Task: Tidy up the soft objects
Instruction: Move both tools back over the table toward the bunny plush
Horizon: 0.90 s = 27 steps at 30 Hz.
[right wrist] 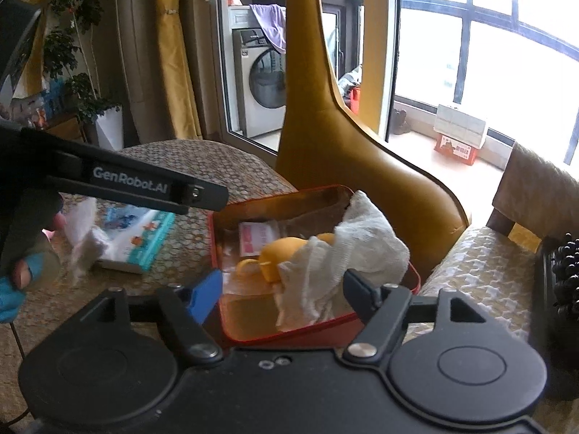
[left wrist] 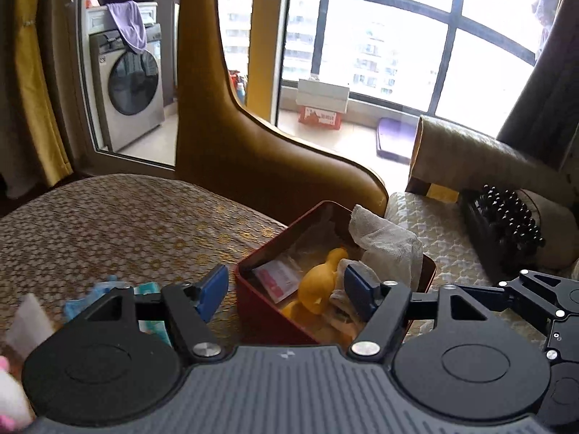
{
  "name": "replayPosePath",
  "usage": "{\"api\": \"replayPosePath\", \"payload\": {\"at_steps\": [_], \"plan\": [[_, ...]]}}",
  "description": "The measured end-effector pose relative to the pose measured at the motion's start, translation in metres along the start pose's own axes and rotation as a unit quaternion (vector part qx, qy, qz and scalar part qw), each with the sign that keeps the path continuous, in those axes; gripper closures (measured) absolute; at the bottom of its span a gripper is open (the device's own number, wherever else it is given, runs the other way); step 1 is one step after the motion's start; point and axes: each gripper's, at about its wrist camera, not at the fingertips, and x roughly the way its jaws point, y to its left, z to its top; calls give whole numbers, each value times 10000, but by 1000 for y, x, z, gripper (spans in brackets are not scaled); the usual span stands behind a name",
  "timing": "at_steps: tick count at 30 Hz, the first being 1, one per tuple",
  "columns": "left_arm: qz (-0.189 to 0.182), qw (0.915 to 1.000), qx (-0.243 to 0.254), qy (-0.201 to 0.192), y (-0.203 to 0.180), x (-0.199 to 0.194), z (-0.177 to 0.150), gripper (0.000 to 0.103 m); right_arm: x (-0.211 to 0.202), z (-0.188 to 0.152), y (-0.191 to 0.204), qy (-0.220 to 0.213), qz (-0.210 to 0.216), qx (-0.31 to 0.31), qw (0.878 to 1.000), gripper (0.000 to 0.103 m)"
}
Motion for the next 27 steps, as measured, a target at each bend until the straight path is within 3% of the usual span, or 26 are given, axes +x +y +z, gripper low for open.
{"api": "replayPosePath", "payload": {"at_steps": [8,13,27], "plan": [[131,9998,-21,-141,22,-50,-14,32,-31,4,29,-237,171,23,9996,17],[286,9993,48,-231,38,-78,-29,26,-46,6,49,-355,274,-43,9990,12],[406,9978,-422,-325,90,-150,-70,18,-67,9,107,-505,835,-242,9949,8]]}}
